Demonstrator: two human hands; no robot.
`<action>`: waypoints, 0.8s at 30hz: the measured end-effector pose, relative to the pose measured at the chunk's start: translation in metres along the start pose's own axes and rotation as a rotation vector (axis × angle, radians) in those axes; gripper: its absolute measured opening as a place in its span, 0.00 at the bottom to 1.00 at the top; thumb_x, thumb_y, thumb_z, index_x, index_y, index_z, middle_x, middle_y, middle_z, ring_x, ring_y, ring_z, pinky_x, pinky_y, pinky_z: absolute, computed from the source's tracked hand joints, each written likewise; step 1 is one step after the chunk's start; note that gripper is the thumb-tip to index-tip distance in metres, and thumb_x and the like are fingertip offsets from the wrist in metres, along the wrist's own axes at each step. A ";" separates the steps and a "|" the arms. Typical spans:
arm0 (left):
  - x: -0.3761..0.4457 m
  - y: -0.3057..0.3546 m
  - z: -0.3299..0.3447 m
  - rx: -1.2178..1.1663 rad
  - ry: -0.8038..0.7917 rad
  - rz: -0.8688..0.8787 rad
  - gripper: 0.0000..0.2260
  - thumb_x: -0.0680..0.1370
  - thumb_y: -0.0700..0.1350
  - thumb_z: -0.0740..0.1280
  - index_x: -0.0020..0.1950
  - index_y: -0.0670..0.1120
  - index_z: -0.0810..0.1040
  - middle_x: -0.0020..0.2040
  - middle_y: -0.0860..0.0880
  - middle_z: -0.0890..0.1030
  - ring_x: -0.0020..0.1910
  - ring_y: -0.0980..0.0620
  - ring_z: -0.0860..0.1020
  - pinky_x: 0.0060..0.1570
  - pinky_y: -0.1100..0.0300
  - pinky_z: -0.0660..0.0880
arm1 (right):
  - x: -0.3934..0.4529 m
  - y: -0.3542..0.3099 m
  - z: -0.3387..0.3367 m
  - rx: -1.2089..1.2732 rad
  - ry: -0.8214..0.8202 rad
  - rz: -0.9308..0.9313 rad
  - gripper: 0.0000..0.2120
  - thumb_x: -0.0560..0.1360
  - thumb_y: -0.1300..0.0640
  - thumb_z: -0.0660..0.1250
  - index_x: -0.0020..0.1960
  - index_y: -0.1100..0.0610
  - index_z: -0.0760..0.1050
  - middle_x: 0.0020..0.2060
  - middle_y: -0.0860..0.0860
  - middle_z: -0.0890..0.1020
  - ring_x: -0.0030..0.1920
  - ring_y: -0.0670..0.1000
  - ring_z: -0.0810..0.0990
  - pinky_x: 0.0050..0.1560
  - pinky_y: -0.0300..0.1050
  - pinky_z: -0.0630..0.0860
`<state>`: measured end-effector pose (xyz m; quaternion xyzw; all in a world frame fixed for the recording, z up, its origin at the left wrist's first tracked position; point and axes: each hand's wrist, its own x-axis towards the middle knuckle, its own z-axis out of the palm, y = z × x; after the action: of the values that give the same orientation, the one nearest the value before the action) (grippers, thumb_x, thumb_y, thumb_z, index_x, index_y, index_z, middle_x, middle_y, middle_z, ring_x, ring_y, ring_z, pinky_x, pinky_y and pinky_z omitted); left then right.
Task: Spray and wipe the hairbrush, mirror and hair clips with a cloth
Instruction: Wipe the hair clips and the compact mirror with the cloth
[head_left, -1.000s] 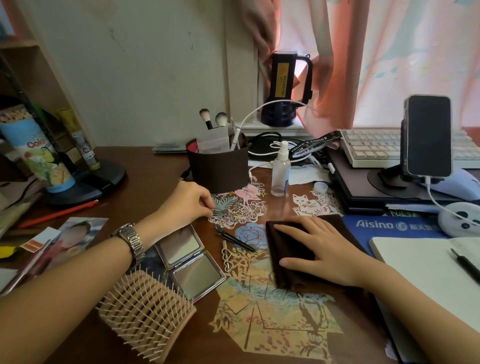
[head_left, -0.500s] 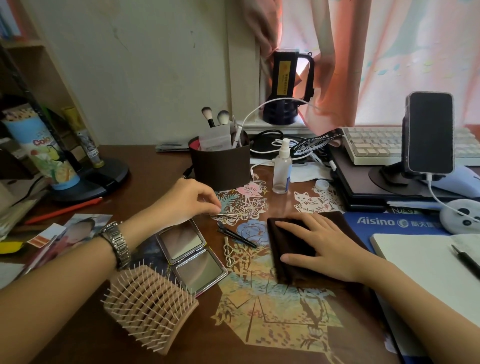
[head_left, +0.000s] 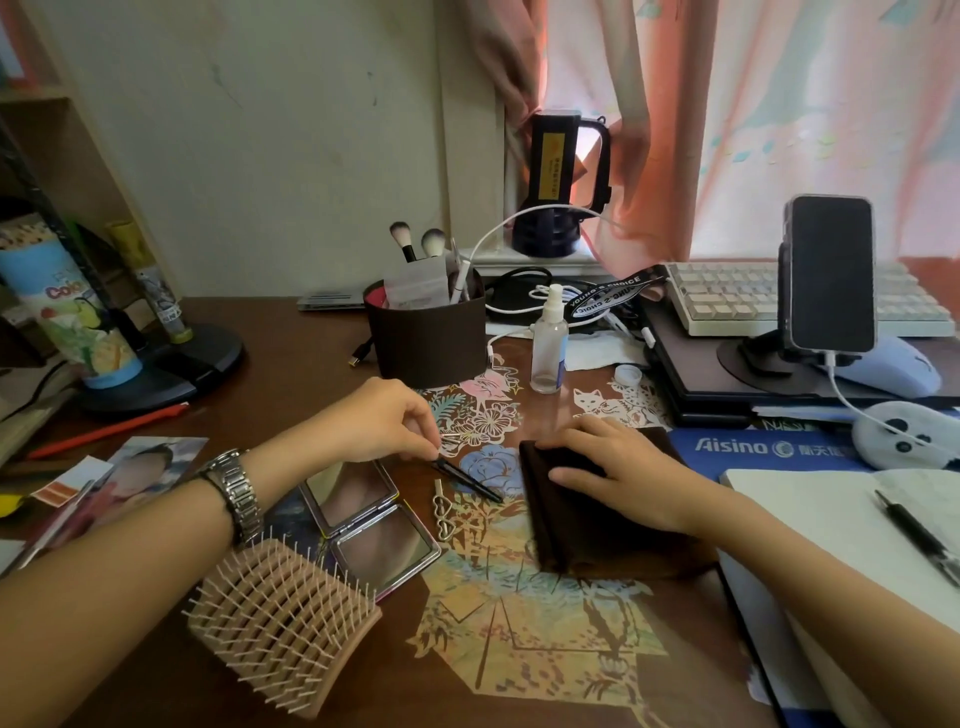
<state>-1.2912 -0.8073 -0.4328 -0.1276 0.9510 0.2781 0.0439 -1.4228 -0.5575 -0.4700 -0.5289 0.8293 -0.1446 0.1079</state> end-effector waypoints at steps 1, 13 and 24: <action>0.001 0.001 0.000 -0.006 0.009 -0.006 0.03 0.71 0.44 0.75 0.43 0.48 0.84 0.38 0.49 0.85 0.40 0.52 0.83 0.43 0.64 0.78 | 0.005 0.000 -0.001 0.011 0.005 0.008 0.19 0.79 0.44 0.58 0.69 0.45 0.67 0.62 0.47 0.70 0.62 0.49 0.68 0.65 0.48 0.66; 0.008 0.005 0.008 -0.058 0.117 -0.099 0.04 0.70 0.46 0.76 0.42 0.48 0.85 0.40 0.52 0.83 0.37 0.56 0.79 0.41 0.60 0.78 | 0.027 0.003 -0.003 0.376 0.054 0.007 0.08 0.77 0.58 0.65 0.46 0.45 0.72 0.49 0.47 0.75 0.52 0.46 0.73 0.55 0.40 0.69; 0.023 0.027 0.024 -0.044 0.123 -0.052 0.05 0.70 0.48 0.75 0.44 0.50 0.84 0.40 0.56 0.81 0.43 0.58 0.80 0.47 0.57 0.79 | 0.016 0.001 0.000 0.190 0.145 -0.031 0.13 0.76 0.54 0.67 0.59 0.47 0.72 0.57 0.46 0.74 0.57 0.44 0.72 0.61 0.43 0.70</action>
<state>-1.3199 -0.7775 -0.4428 -0.1702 0.9419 0.2893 -0.0103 -1.4306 -0.5713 -0.4704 -0.5174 0.8091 -0.2621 0.0952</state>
